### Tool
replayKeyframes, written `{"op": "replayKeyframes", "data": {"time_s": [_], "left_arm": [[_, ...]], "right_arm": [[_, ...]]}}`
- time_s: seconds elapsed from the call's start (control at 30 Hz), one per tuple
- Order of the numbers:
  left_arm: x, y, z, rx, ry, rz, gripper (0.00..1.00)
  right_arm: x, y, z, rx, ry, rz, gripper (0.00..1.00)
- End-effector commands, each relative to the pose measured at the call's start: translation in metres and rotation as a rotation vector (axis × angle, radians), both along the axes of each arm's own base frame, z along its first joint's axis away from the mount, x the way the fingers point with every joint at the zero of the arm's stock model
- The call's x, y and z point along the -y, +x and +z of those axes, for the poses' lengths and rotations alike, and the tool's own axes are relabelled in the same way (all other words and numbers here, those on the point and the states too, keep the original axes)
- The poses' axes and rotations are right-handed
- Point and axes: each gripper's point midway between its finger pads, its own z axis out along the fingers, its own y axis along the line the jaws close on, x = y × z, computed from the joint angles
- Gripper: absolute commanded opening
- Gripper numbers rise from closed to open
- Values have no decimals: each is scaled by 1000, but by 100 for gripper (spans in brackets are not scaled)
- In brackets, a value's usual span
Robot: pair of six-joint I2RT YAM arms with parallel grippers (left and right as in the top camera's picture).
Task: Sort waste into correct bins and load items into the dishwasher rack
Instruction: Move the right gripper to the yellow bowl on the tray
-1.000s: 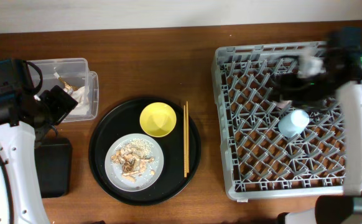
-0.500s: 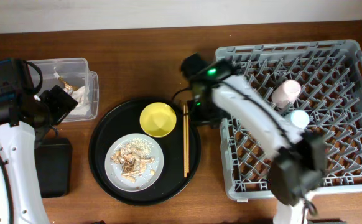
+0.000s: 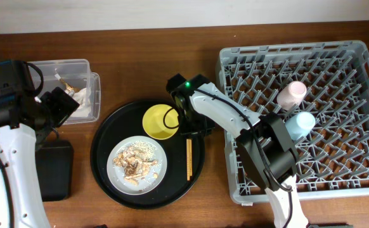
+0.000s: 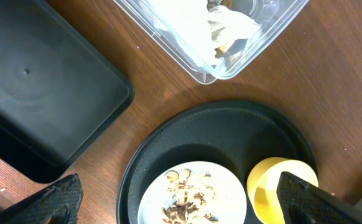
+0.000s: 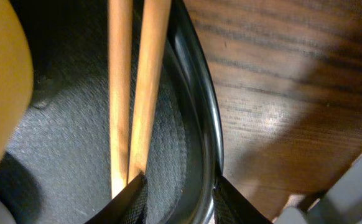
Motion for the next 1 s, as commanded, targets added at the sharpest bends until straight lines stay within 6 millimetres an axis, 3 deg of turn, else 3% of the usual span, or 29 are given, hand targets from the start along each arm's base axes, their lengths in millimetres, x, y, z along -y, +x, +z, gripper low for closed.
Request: {"op": "replayKeyframes", "data": {"time_s": [0.0, 0.1, 0.2, 0.3, 0.53, 0.67, 0.77, 0.83, 0.97], "left_arm": [[-1, 0, 1, 1, 1, 9, 99], [-1, 0, 1, 1, 1, 9, 99], [-1, 0, 1, 1, 1, 9, 99], [-1, 0, 1, 1, 1, 9, 99], [-1, 0, 1, 1, 1, 9, 99], [-1, 0, 1, 1, 1, 9, 99], [-1, 0, 1, 1, 1, 9, 99], [-1, 0, 1, 1, 1, 9, 99], [-1, 0, 1, 1, 1, 9, 100]], "right_arm": [[-7, 5, -1, 12, 26, -11, 35], [-9, 5, -1, 6, 40, -32, 34], [-14, 3, 2, -4, 68, -34, 26], [-22, 5, 17, 7, 114, -36, 26], [-46, 32, 79, 145, 233, 28, 27], [-81, 39, 95, 212, 356, 156, 40], [-109, 40, 96, 270, 405, 207, 58], [-135, 39, 95, 322, 431, 255, 60], [-162, 31, 81, 405, 372, 320, 61]]}}
